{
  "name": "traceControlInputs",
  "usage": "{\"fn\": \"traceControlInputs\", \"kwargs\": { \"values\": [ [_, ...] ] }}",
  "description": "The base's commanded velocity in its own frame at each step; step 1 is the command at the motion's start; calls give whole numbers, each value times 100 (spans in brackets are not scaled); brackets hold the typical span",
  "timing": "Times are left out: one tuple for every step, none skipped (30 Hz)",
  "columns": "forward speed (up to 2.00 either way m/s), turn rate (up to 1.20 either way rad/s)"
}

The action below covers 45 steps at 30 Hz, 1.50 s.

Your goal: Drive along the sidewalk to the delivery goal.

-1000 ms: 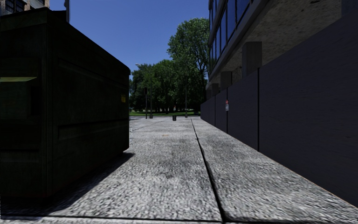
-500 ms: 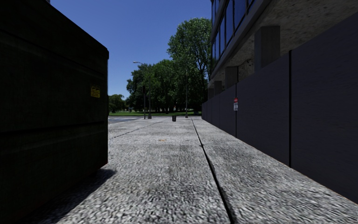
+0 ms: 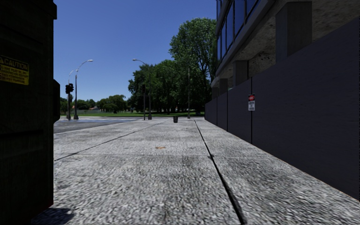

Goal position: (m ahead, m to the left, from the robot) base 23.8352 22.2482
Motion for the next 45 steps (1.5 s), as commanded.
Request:
{"fn": "traceControlInputs", "kwargs": {
  "values": [
    [200,27],
    [200,27],
    [200,27],
    [200,27],
    [200,27],
    [200,28],
    [200,28],
    [200,28],
    [200,28],
    [200,28],
    [200,28],
    [200,28],
    [200,28],
    [200,27],
    [200,27],
    [200,4],
    [200,0],
    [200,0],
    [200,0],
    [200,0],
    [200,0],
    [200,0],
    [200,0],
    [200,0],
    [200,0],
    [200,0],
    [200,0],
    [200,0],
    [200,0],
    [200,0],
    [200,0],
    [200,0],
    [200,0],
    [200,0],
    [200,0],
    [200,0],
    [200,0],
    [200,0],
    [200,0],
    [200,0],
    [200,0],
    [200,0],
    [200,0],
    [200,0],
    [200,0]
  ]
}}
